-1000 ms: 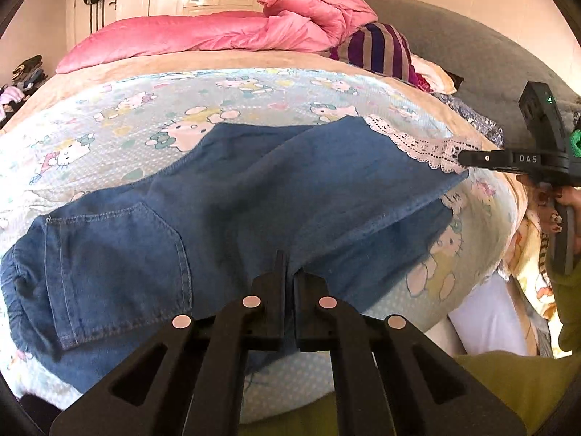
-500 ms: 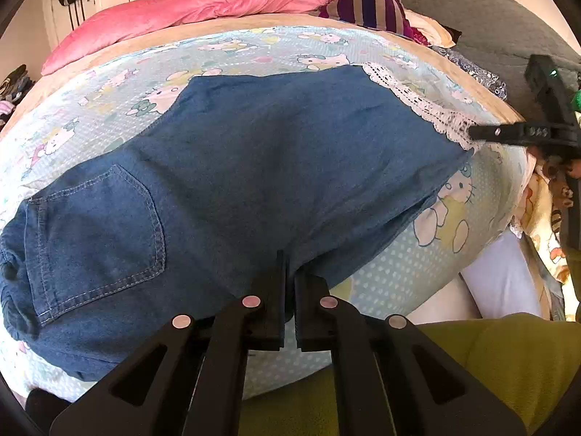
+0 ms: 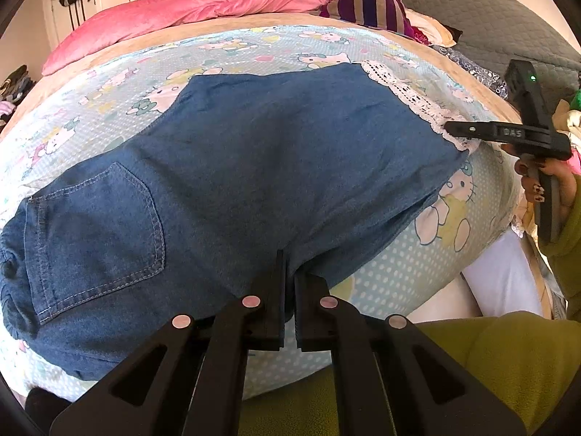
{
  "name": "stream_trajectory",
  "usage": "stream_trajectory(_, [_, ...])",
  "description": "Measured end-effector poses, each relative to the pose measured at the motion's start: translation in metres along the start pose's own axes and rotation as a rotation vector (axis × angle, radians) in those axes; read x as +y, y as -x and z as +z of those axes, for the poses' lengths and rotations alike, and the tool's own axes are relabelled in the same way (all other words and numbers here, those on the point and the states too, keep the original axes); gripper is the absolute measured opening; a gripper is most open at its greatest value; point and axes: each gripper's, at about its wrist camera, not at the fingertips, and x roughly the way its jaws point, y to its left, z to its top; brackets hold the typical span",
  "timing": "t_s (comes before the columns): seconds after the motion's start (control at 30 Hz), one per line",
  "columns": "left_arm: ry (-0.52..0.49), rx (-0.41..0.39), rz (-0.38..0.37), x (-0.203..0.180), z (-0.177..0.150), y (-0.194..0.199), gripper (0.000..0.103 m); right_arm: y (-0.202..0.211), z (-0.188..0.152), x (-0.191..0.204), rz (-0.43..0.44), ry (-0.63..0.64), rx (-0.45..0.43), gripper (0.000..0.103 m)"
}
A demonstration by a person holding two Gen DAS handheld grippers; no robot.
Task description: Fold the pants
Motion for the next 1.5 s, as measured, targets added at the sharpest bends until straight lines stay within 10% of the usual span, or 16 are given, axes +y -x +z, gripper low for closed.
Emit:
stream_trajectory(0.37, [-0.071, 0.009, 0.013, -0.017, 0.0, -0.002, 0.012, 0.005, 0.01, -0.02, -0.017, -0.012, -0.012, 0.008])
stream_trajectory(0.83, [-0.072, -0.013, -0.074, -0.015, -0.01, 0.021, 0.049, 0.047, 0.02, 0.021, -0.013, 0.12, -0.112, 0.039])
stream_trajectory(0.97, [0.028, -0.079, -0.063, 0.007, -0.012, 0.046, 0.064, 0.024, 0.018, 0.049, 0.019, 0.197, -0.056, 0.042])
stream_trajectory(1.17, [0.245, -0.154, 0.167, 0.07, -0.017, 0.077, 0.064, -0.01, 0.005, 0.047, -0.042, 0.221, 0.084, 0.043])
stream_trajectory(1.37, [0.409, -0.031, 0.416, 0.133, -0.03, 0.055, 0.086, -0.006, 0.0, 0.046, -0.055, 0.232, 0.082, 0.043])
stream_trajectory(1.5, [0.631, -0.061, 0.256, 0.17, -0.064, 0.046, 0.087, -0.005, -0.002, 0.043, -0.052, 0.226, 0.078, 0.044])
